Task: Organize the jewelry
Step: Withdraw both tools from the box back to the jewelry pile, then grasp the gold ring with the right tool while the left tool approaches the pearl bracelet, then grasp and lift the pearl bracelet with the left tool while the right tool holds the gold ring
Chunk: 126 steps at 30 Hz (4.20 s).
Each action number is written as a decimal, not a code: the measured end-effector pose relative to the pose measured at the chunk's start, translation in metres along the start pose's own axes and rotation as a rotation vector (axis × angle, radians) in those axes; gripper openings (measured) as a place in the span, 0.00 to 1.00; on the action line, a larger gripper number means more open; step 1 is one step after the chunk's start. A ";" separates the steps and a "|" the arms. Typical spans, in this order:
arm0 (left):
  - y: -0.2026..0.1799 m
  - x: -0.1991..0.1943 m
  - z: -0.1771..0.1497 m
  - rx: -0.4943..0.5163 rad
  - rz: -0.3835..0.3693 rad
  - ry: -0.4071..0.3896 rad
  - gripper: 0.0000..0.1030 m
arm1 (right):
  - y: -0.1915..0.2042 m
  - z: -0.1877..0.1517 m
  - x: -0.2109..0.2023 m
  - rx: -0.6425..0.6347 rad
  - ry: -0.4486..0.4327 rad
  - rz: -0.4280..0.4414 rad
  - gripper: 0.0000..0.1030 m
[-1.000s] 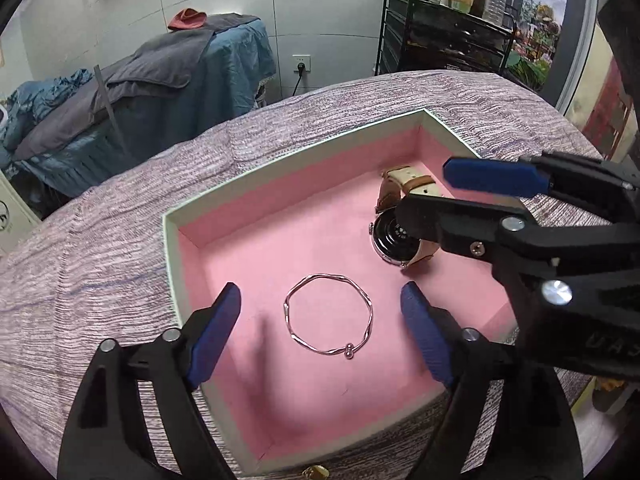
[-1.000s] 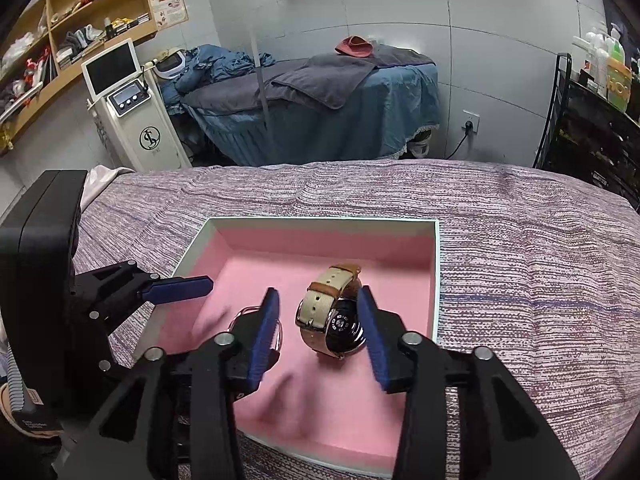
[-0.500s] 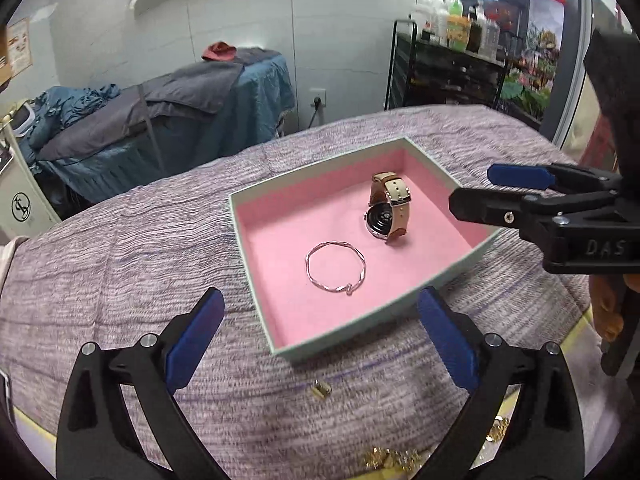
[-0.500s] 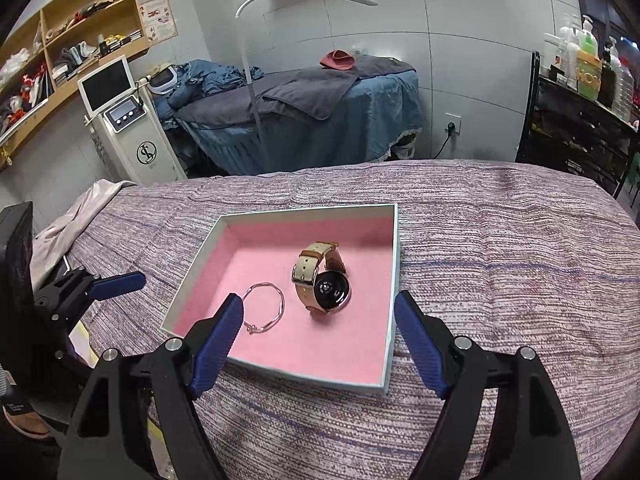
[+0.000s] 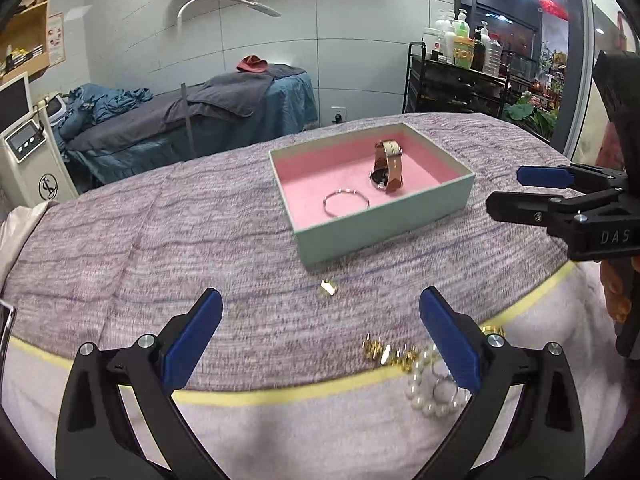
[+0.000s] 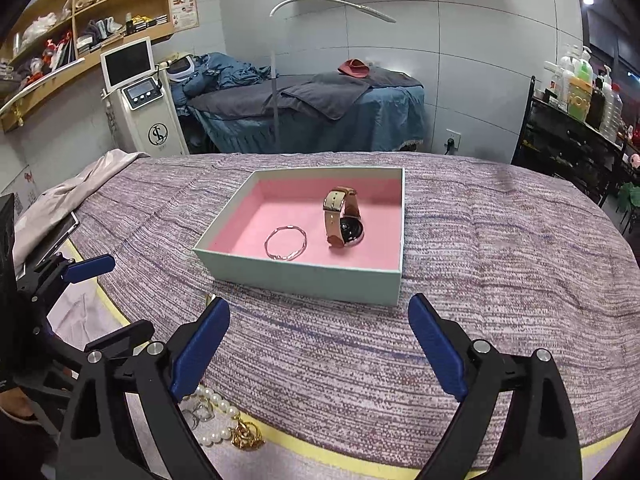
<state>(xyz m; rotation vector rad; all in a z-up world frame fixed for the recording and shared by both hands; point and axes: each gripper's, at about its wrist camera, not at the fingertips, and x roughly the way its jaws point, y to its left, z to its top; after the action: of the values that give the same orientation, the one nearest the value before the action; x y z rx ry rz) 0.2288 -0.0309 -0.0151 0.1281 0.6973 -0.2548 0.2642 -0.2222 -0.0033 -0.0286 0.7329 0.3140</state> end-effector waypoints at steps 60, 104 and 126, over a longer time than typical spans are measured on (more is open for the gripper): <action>-0.056 0.015 -0.060 -0.006 -0.200 0.163 0.77 | 0.037 -0.084 -0.010 -0.198 0.183 0.050 0.22; -0.046 -0.021 -0.005 0.018 -0.230 0.000 0.37 | 0.032 -0.049 -0.024 -0.187 0.082 0.093 0.22; -0.018 0.015 -0.037 -0.015 -0.197 0.173 0.24 | 0.031 -0.045 -0.001 -0.174 0.117 0.089 0.22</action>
<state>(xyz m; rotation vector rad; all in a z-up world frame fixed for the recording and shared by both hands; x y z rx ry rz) 0.2117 -0.0439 -0.0537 0.0674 0.8853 -0.4306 0.2255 -0.1992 -0.0337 -0.1812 0.8230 0.4633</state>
